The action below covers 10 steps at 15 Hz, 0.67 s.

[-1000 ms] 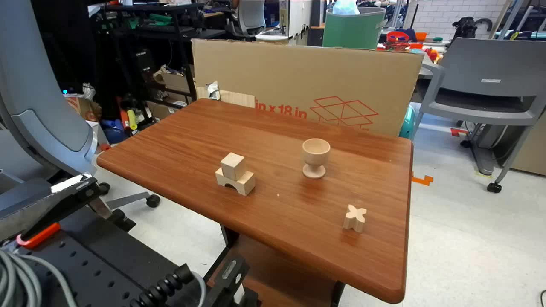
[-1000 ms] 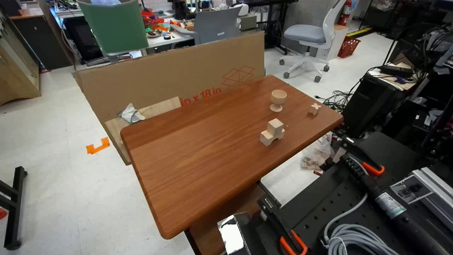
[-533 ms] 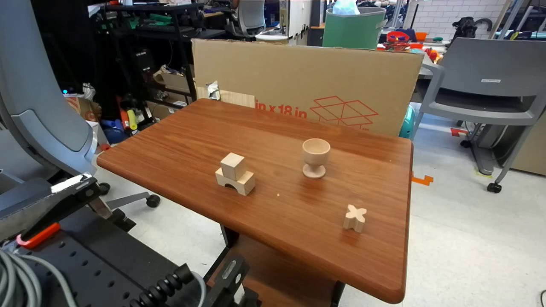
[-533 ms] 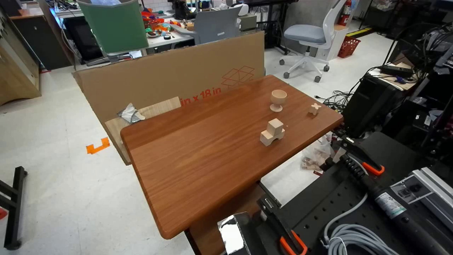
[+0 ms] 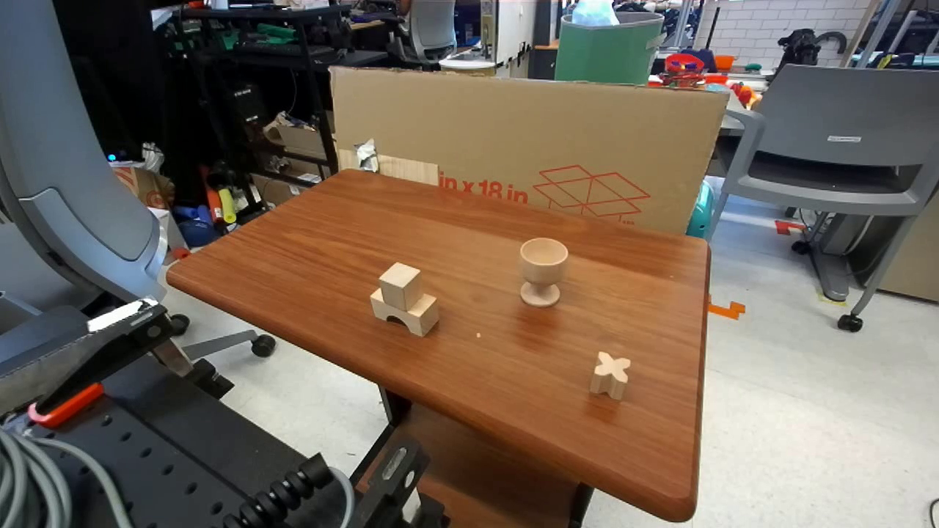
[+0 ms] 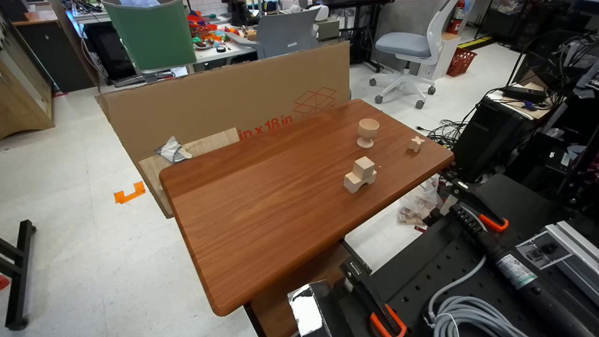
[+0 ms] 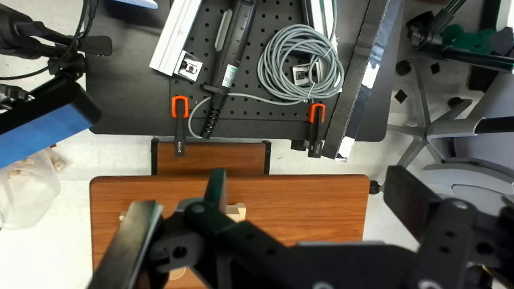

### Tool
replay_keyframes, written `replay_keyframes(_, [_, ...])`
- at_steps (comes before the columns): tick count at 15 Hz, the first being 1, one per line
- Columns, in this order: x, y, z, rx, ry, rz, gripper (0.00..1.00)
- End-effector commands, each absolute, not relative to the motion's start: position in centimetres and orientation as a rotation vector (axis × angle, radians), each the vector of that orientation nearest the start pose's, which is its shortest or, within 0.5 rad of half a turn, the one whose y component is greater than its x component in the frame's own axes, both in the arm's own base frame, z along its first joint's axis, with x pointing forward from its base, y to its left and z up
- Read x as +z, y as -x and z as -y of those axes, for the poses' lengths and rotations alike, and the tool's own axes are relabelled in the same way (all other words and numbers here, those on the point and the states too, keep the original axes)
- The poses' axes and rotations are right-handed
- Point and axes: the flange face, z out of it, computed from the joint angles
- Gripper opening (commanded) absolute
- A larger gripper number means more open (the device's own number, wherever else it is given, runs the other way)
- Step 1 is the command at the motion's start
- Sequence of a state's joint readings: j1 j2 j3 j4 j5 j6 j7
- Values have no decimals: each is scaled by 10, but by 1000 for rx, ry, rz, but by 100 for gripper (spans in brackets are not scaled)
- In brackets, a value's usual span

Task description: Put the flowery block on the square block

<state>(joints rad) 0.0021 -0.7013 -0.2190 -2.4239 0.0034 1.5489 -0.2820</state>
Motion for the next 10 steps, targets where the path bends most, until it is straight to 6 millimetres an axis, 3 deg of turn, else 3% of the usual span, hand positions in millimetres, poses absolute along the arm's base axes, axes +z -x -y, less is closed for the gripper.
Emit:
replay_keyframes(1, [528,-320,80,190,2935,155,100])
replay_keyframes(3, [532,-332,82,139,2934,99,100])
replay_keyframes(10, [513,-416,95,-46,2934,-138,100])
